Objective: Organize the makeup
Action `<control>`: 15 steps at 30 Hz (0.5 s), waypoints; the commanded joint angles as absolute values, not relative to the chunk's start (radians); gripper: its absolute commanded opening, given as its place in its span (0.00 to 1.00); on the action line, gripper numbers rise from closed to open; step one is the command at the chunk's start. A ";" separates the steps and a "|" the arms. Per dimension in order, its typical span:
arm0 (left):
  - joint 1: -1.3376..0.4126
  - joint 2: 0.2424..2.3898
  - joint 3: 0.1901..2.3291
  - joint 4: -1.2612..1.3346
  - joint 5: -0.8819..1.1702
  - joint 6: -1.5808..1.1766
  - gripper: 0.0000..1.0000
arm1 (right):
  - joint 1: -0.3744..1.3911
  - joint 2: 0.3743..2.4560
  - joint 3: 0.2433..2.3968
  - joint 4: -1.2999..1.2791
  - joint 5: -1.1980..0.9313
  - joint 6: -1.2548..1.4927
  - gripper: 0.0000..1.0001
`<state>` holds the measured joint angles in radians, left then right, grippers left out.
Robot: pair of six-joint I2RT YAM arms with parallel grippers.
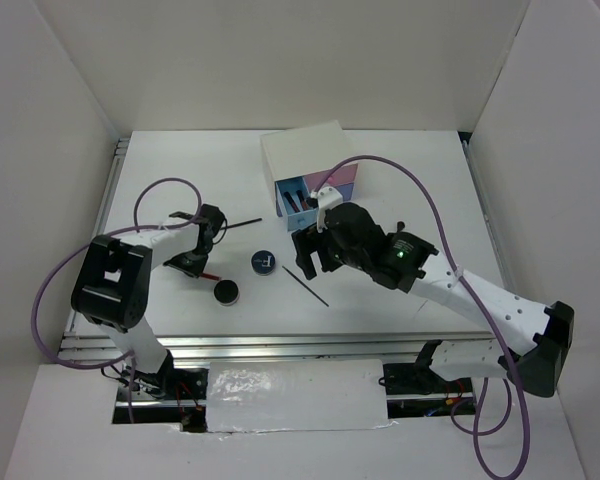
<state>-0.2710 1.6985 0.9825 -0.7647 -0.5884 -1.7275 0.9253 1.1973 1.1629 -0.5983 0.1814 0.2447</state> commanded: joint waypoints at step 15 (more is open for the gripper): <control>-0.304 1.410 1.167 -0.356 -0.494 -1.200 0.00 | 0.868 1.037 1.111 -0.540 0.281 0.360 0.91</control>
<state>-0.2890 1.4818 1.1355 -0.5728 -0.5774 -1.4387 0.8909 1.0969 1.1069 -0.5911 0.2310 0.3008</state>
